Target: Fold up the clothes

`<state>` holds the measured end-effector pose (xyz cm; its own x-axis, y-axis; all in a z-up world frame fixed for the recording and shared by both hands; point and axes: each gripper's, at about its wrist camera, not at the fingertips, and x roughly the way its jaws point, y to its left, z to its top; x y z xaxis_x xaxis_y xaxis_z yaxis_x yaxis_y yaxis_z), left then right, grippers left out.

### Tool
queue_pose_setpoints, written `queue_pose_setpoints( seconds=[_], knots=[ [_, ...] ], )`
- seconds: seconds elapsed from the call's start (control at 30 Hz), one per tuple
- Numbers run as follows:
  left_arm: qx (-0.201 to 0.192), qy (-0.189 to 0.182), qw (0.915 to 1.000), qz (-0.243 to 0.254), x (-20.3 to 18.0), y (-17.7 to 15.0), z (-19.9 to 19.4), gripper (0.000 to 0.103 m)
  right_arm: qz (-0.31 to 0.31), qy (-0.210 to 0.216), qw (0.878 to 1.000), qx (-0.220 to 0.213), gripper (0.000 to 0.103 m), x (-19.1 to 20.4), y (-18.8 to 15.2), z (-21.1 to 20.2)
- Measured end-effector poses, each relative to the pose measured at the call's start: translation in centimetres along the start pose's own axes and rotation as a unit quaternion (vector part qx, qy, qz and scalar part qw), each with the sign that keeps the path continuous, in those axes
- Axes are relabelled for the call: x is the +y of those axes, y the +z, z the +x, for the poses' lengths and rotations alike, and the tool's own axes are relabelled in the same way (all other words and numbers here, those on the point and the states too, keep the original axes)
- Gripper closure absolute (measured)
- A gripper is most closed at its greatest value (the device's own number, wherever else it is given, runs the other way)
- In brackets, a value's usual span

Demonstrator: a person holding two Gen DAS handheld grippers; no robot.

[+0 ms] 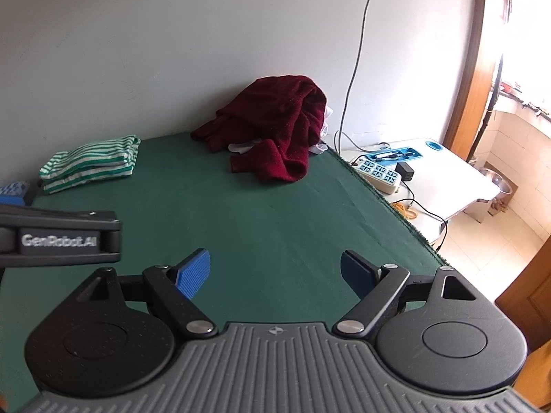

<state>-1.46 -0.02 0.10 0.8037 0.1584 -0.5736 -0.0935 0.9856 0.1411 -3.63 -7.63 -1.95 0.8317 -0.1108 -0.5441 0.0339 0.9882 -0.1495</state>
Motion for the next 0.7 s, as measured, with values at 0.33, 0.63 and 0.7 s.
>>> queue_pose_setpoints(
  seconds=[0.33, 0.63, 0.7],
  knots=[
    [0.047, 0.001, 0.9972, -0.057, 1.6, 1.1, 0.3, 0.001, 0.018, 0.030, 0.999, 0.013, 0.017, -0.9, 1.5, 0.5],
    [0.052, 0.024, 0.9961, -0.067, 1.1, 1.9, 0.7, 0.001, 0.036, 0.044, 0.998, 0.015, 0.017, -1.9, 2.6, 1.1],
    [0.054, 0.029, 0.9957, -0.069, 1.0, 2.0, 0.9, 0.001, 0.039, 0.043, 0.998, 0.016, 0.017, -2.4, 2.6, 1.5]
  ],
)
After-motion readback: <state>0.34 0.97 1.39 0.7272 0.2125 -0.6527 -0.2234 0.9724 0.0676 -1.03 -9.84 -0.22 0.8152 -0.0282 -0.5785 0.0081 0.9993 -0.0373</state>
